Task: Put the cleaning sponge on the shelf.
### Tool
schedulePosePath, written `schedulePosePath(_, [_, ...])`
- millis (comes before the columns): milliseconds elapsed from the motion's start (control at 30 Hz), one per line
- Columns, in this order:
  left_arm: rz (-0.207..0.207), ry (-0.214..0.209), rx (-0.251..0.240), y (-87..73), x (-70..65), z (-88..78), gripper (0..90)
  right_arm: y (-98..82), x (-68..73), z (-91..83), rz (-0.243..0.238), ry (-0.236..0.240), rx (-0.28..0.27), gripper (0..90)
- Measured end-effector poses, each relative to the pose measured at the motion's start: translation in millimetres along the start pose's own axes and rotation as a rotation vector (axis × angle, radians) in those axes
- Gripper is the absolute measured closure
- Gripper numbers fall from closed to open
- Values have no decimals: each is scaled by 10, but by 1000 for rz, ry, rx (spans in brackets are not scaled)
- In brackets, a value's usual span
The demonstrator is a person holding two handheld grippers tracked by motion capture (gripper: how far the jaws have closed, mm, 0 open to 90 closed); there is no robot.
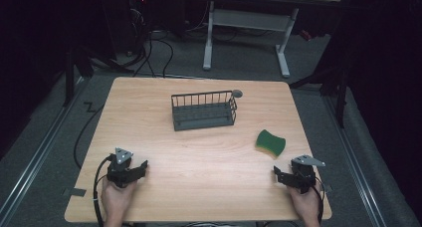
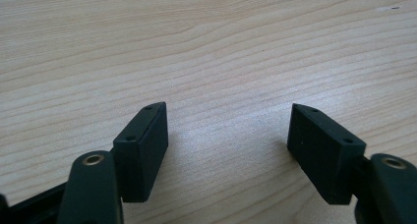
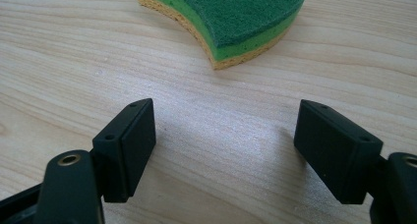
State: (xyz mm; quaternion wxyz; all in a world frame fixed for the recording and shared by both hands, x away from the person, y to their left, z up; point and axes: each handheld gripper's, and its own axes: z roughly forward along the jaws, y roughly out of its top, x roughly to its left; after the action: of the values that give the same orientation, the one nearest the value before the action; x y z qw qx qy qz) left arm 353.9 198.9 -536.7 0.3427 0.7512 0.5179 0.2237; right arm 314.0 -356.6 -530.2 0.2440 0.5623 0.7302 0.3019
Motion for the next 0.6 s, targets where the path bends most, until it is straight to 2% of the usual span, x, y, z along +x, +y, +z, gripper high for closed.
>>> schedulePosePath(600, [-3,5,2,6,-8,4,318,-2,3,-4,10,-4,0,244])
